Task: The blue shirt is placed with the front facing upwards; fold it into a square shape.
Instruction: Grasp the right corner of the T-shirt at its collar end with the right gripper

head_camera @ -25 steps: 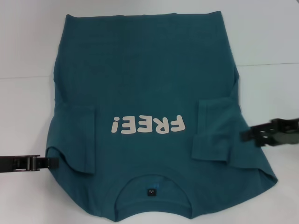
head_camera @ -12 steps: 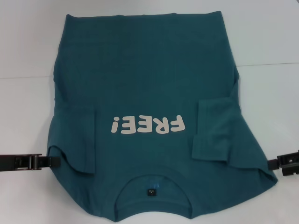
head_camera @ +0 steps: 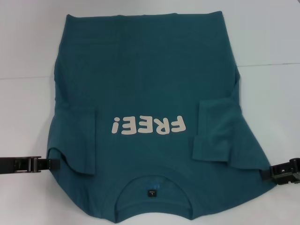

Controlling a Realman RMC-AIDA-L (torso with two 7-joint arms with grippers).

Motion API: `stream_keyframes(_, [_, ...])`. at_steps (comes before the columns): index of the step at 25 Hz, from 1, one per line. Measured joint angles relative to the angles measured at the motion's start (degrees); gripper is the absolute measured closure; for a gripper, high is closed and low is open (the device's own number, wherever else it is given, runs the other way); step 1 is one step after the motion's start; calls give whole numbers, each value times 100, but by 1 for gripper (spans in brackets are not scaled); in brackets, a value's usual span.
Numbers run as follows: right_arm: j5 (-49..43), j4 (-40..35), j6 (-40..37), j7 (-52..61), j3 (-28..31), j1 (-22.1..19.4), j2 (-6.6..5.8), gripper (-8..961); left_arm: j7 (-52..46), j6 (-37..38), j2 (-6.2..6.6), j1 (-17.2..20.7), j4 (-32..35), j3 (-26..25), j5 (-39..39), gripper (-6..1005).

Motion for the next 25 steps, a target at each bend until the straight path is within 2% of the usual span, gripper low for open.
stream_keyframes(8, [-2, 3, 84, 48, 13, -11, -44, 219, 0, -1, -2, 0, 8, 22, 0, 966])
stream_keyframes(18, [-5, 41, 296, 60, -44, 37, 44, 219, 0, -9, -9, 7, 17, 21, 0, 966])
stream_keyframes(25, [-6, 359, 549, 62, -87, 236, 76, 219, 0, -9, -9, 9, 17, 4, 0, 966])
